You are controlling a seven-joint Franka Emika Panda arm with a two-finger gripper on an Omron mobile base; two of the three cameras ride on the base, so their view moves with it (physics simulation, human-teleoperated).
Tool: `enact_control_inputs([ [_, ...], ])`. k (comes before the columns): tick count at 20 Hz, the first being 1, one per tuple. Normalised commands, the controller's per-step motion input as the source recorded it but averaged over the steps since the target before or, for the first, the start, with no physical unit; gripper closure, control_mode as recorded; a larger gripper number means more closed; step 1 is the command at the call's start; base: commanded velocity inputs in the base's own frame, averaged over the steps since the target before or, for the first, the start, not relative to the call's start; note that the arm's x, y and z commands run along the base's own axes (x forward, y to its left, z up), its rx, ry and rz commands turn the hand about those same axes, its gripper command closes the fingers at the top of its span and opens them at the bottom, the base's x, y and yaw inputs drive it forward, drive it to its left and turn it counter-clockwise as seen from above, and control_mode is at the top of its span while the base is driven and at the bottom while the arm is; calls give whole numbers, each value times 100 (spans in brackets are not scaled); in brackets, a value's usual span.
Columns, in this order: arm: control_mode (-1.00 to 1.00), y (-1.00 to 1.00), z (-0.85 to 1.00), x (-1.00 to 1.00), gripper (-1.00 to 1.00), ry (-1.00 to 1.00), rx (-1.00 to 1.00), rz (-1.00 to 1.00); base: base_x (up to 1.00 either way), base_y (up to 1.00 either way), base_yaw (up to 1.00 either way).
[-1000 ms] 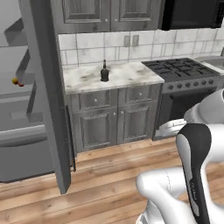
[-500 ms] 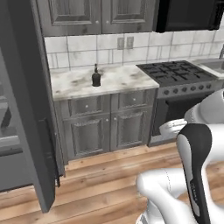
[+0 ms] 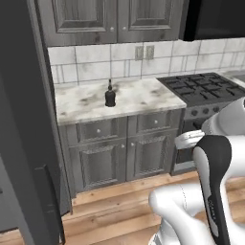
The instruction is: Place the liquor on the top shelf of the fridge to keep it out of children's reach, and place the lemon and apple on lower shelves for easy access.
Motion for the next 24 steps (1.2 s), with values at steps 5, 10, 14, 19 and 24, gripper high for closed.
enact_control_inputs([
  [5,100,0,0,0,-100,0,0,0,84,-6,6],
  [10,100,0,0,0,-100,0,0,0,84,-14,8],
  [14,100,0,0,0,-100,0,0,0,79,-9,8],
  [19,100,0,0,0,-100,0,0,0,70,-9,7],
  [24,100,0,0,0,-100,0,0,0,54,-4,7],
])
